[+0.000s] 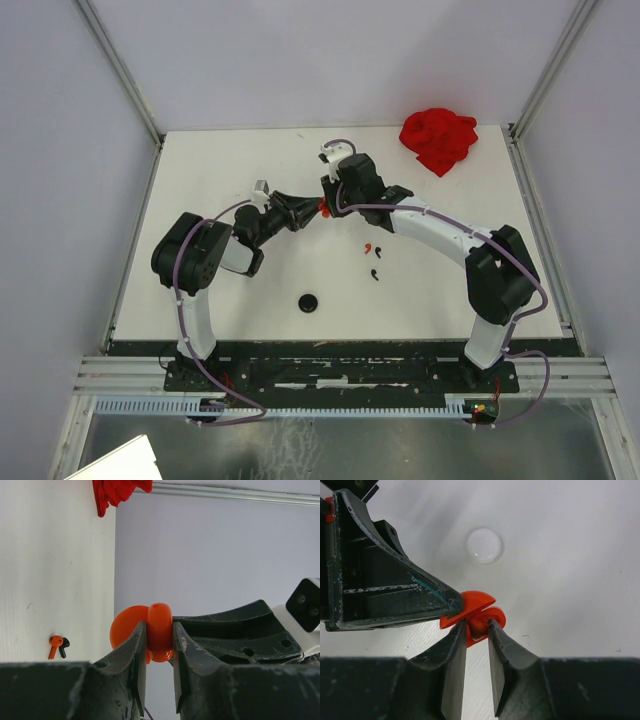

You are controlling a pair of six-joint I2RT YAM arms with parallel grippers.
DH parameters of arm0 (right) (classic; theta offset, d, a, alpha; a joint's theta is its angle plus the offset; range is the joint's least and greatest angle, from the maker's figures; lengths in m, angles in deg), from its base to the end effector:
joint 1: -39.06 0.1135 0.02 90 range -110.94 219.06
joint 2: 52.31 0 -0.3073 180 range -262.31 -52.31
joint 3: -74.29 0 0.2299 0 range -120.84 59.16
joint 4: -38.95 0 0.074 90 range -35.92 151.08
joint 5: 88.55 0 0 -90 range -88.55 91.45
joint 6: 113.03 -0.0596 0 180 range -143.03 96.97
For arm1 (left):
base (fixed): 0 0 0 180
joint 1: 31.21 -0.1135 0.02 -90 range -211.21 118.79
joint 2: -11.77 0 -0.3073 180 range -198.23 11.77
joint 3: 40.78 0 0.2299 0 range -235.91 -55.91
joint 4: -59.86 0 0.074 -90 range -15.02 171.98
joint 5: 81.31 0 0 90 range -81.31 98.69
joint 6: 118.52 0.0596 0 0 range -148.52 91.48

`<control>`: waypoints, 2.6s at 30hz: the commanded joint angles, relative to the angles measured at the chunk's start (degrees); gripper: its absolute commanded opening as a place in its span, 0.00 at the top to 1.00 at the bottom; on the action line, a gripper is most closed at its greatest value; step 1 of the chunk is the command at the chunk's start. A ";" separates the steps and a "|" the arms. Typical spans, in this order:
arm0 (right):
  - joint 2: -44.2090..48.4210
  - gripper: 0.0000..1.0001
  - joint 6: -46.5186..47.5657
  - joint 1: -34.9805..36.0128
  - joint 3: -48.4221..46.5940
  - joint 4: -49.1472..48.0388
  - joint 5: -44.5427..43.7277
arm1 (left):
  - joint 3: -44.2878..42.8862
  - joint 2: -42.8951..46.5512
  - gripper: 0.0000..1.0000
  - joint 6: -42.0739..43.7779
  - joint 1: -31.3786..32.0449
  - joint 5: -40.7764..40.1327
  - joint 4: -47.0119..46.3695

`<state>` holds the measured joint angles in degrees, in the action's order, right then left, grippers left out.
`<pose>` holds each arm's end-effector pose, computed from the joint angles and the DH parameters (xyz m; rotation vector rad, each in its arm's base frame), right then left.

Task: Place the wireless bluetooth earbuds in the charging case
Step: Adjust the earbud with the charging case, then pick up the earbud from the center of the board.

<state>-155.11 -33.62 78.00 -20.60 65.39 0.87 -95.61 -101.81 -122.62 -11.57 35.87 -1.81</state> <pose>0.3318 0.2673 0.3061 -0.5357 2.1450 0.4786 0.3573 -0.1564 0.2051 -0.7339 1.7325 -1.8478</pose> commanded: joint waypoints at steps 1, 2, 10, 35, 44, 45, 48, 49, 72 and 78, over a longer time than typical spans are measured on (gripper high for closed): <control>0.13 0.67 0.48 0.63 -0.31 -0.53 1.38 | -0.99 2.01 0.97 -2.57 0.22 0.33 -4.67; 0.21 0.65 0.53 0.61 -0.29 -0.58 1.83 | -0.99 2.01 0.97 -2.51 0.22 0.31 -4.67; 1.05 0.59 0.57 0.61 0.80 -1.79 4.78 | -0.99 1.71 0.97 -2.49 0.22 0.33 -4.84; 2.84 0.53 3.21 0.83 2.11 -4.55 8.84 | -1.87 -0.32 0.97 -2.66 0.22 1.08 -5.26; 3.81 0.52 3.85 0.94 2.68 -5.06 9.70 | -1.96 -0.68 0.97 -2.71 0.31 1.01 -5.29; 3.84 0.52 3.91 0.93 2.69 -5.06 9.94 | -2.00 -0.88 0.97 -2.70 0.23 1.01 -5.45; 3.93 0.51 4.08 1.01 2.70 -5.03 9.84 | -2.04 -1.20 0.97 -3.00 0.28 1.03 -5.88; 3.93 0.51 4.15 1.05 2.64 -4.90 9.75 | -2.04 -1.29 0.97 -3.01 0.31 1.02 -6.06; 13.55 0.39 -2.80 -1.21 6.74 8.96 -13.56 | 5.25 -0.06 0.97 -2.30 -2.71 -4.63 -8.85; 8.01 0.42 -3.21 -2.20 4.97 16.97 -12.79 | 9.57 5.69 0.97 0.12 -4.40 -7.31 -7.94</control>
<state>-144.21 -35.35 76.41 -13.68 73.54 -9.99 -87.67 -101.77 -124.04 -15.05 31.32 -6.07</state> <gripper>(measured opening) 0.604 0.291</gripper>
